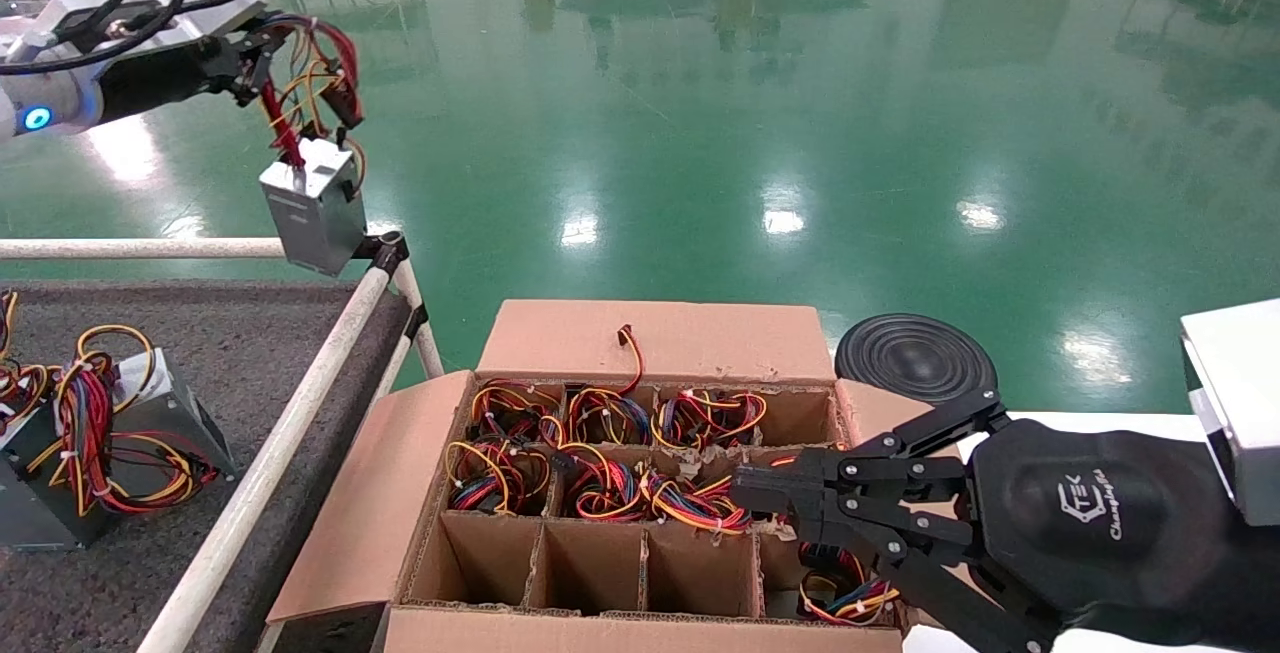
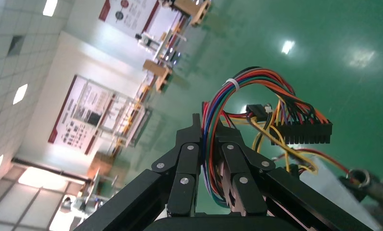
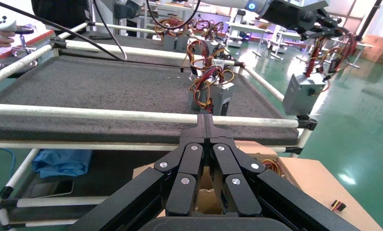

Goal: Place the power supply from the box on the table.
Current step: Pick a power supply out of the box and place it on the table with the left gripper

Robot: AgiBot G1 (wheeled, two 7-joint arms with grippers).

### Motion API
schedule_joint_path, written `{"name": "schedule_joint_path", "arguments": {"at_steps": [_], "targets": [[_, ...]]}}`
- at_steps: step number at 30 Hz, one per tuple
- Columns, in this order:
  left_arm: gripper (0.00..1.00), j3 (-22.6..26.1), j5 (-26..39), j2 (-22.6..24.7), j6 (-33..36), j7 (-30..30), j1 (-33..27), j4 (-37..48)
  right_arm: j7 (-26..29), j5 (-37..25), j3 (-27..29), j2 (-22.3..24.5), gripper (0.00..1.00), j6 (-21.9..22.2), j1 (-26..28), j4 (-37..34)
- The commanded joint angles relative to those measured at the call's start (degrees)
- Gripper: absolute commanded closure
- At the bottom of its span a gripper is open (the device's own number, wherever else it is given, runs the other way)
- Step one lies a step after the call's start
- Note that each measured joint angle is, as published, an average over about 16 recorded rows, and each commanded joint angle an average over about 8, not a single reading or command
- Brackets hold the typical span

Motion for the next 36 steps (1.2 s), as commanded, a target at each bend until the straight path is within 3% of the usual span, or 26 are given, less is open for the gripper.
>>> {"name": "schedule_joint_path", "arguments": {"at_steps": [1,19,36], "targets": [[1.0,0.29,0.34,-0.21,-0.49,-0.27,-0.09,0.63,0.0,0.0,0.0,0.0,1.0,0.0,0.0,0.0],[1.0,1.05,1.19,-1.85,-1.33,-1.6,-0.8,2.94,0.0,0.0,0.0,0.0,1.0,0.0,0.0,0.0],[1.0,1.04,0.37,-3.21,3.38,-2.84,-1.43,-1.12,0.0,0.0,0.0,0.0,1.0,0.0,0.0,0.0]]}}
